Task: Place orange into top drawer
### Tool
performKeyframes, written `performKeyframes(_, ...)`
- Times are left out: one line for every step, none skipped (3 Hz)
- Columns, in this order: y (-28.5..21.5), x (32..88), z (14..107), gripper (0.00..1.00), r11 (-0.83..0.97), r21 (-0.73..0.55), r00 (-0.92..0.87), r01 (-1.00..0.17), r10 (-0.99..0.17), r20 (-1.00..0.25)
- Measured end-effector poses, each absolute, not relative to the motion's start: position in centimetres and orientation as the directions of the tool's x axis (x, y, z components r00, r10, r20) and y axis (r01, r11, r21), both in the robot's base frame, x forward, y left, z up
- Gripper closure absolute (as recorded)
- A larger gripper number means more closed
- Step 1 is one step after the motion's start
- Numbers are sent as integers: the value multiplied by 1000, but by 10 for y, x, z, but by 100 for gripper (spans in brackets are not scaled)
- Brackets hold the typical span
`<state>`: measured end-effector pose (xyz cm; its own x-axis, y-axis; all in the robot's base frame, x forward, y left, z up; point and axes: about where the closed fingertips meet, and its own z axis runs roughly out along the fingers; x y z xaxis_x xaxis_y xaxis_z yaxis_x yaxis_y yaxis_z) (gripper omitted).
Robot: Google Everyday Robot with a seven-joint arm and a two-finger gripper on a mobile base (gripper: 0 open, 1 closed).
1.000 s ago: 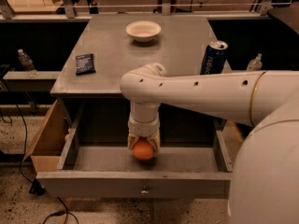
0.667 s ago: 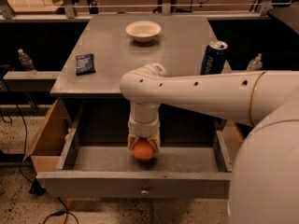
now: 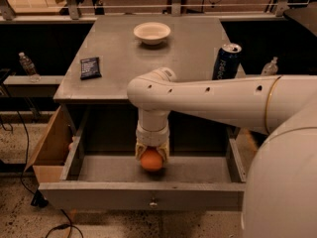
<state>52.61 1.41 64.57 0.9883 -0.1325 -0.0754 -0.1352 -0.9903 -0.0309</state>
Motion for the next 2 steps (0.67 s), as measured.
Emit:
performKeyframes(14, 525, 645, 0, -990, -29, 988, -135, -133, -77)
performKeyframes(12, 524, 647, 0, -989, -40, 988, -140, -137, -74)
